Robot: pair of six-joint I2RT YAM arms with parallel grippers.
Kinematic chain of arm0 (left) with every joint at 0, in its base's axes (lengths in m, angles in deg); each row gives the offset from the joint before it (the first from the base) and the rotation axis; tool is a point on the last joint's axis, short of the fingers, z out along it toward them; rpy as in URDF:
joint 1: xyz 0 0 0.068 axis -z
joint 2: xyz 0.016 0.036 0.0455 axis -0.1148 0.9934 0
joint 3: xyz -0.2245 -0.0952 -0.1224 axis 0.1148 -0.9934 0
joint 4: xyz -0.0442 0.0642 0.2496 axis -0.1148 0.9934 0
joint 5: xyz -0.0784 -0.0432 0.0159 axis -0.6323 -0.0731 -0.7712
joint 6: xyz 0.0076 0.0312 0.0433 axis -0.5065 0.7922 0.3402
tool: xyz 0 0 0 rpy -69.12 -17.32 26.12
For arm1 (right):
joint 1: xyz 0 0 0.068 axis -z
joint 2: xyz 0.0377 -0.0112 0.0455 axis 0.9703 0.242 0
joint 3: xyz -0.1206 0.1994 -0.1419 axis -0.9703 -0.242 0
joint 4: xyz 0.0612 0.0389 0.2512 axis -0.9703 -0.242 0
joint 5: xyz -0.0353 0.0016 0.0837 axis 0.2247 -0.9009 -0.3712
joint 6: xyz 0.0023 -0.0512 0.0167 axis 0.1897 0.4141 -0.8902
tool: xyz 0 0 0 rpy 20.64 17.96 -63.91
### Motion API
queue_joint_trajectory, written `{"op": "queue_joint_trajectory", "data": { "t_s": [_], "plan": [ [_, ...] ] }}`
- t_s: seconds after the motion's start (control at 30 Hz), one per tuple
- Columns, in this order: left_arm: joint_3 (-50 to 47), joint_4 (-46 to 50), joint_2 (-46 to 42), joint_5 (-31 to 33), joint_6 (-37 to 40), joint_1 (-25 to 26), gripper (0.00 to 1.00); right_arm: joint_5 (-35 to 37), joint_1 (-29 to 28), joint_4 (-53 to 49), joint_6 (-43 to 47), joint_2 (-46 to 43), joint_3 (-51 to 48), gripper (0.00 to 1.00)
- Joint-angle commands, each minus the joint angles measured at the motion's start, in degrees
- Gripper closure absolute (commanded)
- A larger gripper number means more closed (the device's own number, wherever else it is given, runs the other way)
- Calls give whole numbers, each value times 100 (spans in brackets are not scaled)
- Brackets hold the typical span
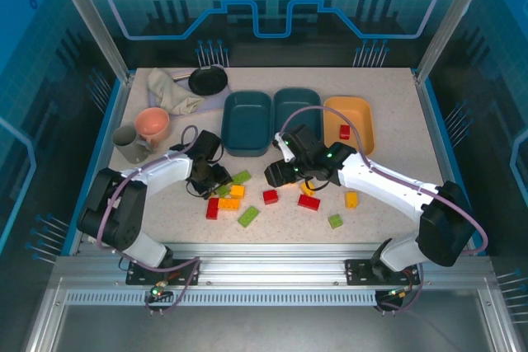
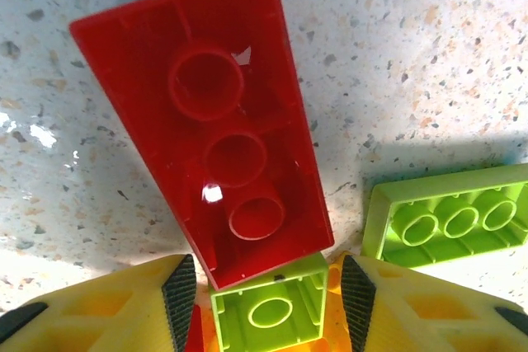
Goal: Sort the legos into containers by color
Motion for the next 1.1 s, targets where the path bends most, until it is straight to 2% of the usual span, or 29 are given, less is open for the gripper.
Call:
{"op": "queue_joint_trajectory", "data": {
  "t_s": [0.0, 0.13, 0.3, 0.5, 0.73, 0.87, 1.07],
  "plan": [
    [195, 392, 201, 221, -112, 123, 47, -103, 78, -91, -29, 54, 144, 36],
    [369, 708, 389, 390, -125, 229, 51, -103, 89, -97, -43, 52, 135, 36],
    [408, 670, 516, 413, -131, 311, 57, -158, 97, -18, -73, 8, 117, 37],
    [605, 826, 459, 601, -93, 368, 70, -189, 138, -12, -113, -22, 170, 37],
    [1187, 1688, -316, 844, -64, 411, 71, -357, 296, 146, -237, -359, 223, 36],
    [1864, 2029, -542, 953, 130, 399, 70, -496, 522, 540, -510, -649, 156, 35],
    [3293, 1766, 516, 814, 720, 210, 70, -783, 1040, 1328, -1220, -691, 39, 34]
  ]
}}
